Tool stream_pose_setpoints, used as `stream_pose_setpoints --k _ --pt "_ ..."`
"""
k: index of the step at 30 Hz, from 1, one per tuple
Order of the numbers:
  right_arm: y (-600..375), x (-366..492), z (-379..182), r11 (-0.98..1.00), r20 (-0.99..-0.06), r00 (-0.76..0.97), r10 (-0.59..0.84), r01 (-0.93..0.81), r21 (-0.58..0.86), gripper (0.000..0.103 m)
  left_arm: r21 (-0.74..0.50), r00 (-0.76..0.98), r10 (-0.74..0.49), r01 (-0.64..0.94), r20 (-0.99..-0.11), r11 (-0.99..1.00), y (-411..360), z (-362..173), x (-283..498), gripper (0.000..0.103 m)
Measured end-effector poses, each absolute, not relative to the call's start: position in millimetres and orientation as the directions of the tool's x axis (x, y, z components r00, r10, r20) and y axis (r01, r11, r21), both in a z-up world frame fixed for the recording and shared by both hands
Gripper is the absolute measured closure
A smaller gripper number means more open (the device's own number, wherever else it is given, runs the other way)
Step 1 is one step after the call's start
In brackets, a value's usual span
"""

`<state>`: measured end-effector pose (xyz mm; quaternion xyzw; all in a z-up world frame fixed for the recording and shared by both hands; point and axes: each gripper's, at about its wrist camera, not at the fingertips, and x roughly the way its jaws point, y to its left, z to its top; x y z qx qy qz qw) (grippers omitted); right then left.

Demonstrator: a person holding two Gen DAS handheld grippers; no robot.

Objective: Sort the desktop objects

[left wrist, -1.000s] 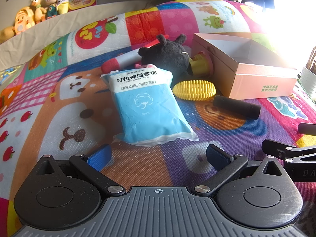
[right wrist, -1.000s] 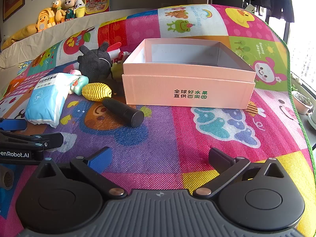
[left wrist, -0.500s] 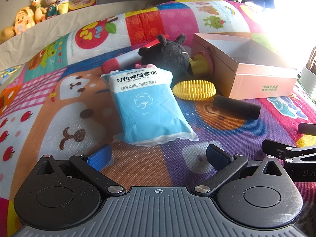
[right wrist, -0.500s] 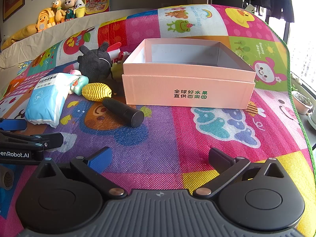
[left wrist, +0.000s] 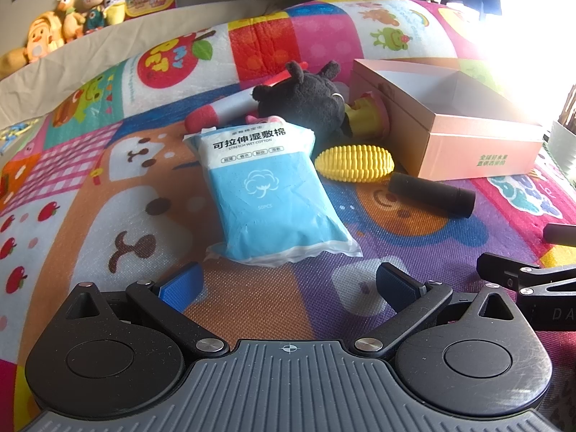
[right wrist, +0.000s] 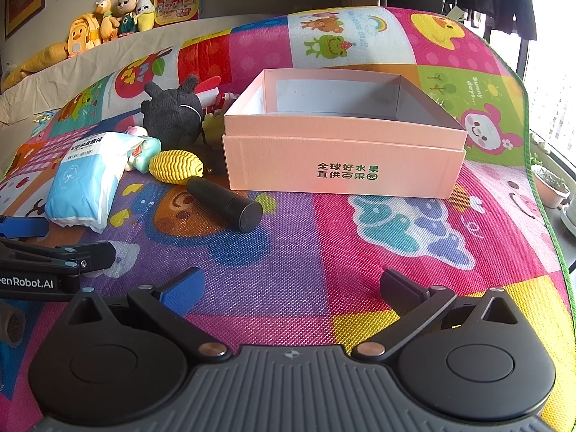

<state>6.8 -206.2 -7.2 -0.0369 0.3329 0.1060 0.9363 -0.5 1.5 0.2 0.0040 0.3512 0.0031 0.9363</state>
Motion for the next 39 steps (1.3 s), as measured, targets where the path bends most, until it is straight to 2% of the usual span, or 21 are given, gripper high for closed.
stream_pose_setpoints --k 13,24,26,28,32,35,37,39 --pt "-206 16 0 0.974 -0.699 0.695 0.167 -0.228 0.006 0.000 0.009 0.743 -0.001 0.010 -0.669 1.000 3 1 1 0.000" --pt "-203 16 4 0.959 -0.676 0.706 0.210 -0.283 0.003 0.000 -0.004 0.737 -0.058 0.076 -0.674 0.997 13 6 3 0.000" --pt "-195 20 6 0.954 -0.646 0.738 0.197 -0.296 -0.047 0.002 0.032 0.748 -0.030 0.068 -0.663 0.997 15 6 7 0.000" --pt "-188 31 7 0.952 -0.637 0.751 0.174 -0.294 -0.087 0.012 0.082 0.759 -0.005 0.076 -0.651 0.994 17 7 14 0.000" --pt "-183 53 8 0.960 -0.629 0.771 0.097 -0.240 -0.147 0.015 0.205 0.789 0.084 0.054 -0.608 0.977 25 12 29 0.000" --pt "-192 55 7 0.971 -0.595 0.803 0.032 -0.165 -0.172 0.015 0.317 0.815 0.199 -0.020 -0.545 0.948 35 14 47 0.000" --pt "-206 55 6 0.983 -0.612 0.789 0.056 -0.149 -0.103 0.015 0.323 0.825 0.218 -0.046 -0.522 0.945 41 21 54 0.000" --pt "-219 52 4 0.991 -0.631 0.771 0.086 -0.134 -0.029 0.015 0.241 0.846 0.157 -0.035 -0.510 0.970 44 35 51 0.000"
